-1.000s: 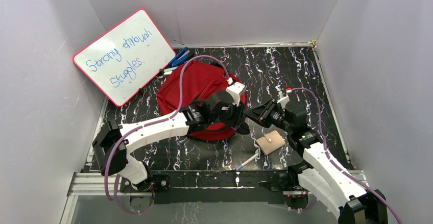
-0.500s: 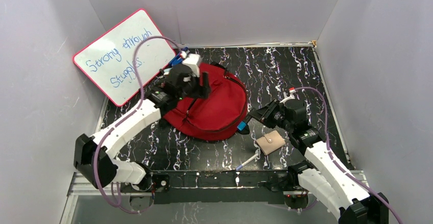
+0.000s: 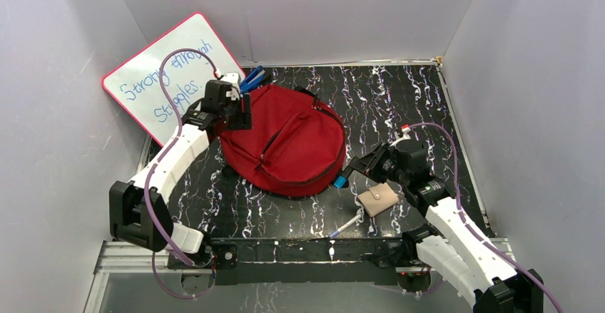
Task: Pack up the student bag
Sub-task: Pick up the stationery from the center of the board, then place the stationery in the student bag.
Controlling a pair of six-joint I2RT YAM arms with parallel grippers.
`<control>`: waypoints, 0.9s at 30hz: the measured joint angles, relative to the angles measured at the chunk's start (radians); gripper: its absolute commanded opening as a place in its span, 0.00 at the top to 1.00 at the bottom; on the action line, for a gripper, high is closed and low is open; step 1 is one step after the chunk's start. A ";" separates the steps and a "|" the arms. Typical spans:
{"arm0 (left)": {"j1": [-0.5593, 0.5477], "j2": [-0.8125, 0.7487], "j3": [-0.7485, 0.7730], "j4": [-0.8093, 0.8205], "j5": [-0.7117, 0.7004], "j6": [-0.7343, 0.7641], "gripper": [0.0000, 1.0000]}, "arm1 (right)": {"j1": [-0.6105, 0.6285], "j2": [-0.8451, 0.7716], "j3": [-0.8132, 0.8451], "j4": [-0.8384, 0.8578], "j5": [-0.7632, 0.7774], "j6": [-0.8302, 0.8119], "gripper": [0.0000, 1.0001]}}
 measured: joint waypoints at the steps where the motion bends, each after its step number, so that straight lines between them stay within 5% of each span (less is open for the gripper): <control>1: 0.005 0.012 0.000 -0.001 0.006 0.001 0.38 | 0.000 0.002 0.000 -0.001 -0.002 -0.002 1.00; 27: -0.023 0.178 -0.015 0.056 0.196 0.067 0.34 | 0.000 0.073 0.007 0.003 -0.047 -0.023 1.00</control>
